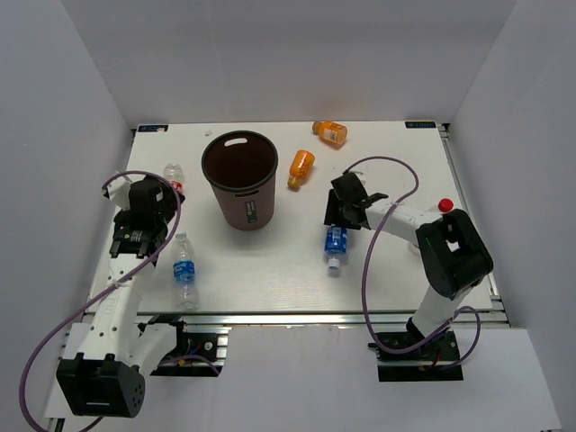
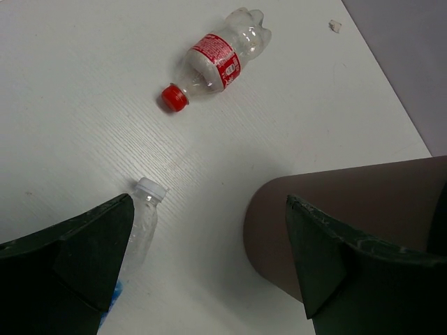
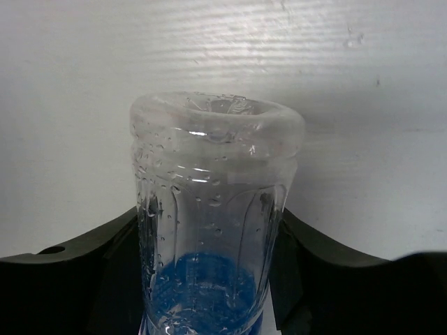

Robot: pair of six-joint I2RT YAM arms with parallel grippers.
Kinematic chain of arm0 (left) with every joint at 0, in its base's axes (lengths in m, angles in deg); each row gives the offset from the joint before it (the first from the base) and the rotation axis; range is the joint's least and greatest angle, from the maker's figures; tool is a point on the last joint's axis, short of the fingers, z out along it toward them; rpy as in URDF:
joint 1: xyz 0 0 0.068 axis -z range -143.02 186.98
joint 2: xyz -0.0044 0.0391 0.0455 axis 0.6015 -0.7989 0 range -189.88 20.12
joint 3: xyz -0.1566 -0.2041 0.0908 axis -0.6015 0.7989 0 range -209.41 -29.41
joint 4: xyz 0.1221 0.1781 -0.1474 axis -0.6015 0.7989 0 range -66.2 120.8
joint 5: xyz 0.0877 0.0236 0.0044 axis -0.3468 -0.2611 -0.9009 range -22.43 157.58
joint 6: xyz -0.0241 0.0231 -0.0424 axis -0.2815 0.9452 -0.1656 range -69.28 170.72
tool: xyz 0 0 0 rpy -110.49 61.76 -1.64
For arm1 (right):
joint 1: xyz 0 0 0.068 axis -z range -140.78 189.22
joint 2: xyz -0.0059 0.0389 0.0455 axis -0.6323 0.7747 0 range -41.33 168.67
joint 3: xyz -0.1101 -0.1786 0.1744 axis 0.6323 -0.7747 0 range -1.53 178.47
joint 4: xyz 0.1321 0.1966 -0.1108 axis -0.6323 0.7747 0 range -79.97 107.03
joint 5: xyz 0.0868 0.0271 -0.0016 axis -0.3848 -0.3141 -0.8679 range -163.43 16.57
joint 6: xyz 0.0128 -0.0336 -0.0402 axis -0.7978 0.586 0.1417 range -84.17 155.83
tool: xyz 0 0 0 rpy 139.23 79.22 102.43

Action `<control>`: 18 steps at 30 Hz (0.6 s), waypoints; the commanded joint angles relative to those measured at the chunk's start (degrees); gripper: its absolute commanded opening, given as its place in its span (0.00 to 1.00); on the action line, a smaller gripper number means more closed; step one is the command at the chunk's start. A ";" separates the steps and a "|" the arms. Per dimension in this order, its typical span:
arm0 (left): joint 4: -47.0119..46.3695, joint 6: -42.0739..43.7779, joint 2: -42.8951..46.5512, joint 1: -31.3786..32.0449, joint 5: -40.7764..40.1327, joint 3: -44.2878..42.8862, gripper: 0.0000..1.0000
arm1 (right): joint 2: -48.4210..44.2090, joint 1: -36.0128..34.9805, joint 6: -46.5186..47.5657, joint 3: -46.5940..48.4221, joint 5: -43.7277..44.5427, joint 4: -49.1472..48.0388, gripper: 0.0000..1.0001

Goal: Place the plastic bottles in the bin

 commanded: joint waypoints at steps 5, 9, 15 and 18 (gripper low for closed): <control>2.54 -2.71 3.30 -0.15 3.17 2.31 0.98 | -12.57 -0.40 5.50 4.05 -2.54 -14.59 0.37; 4.13 -3.16 4.27 -0.15 4.93 4.24 0.98 | -16.71 -1.18 11.56 8.00 -9.74 -29.01 0.30; 6.50 -3.51 5.85 -0.15 4.94 6.27 0.98 | -11.36 -3.38 21.58 25.65 -29.61 -42.81 0.28; 7.38 -3.42 6.64 -0.15 5.37 6.98 0.98 | -6.09 -6.27 27.45 31.98 -30.85 -49.14 0.28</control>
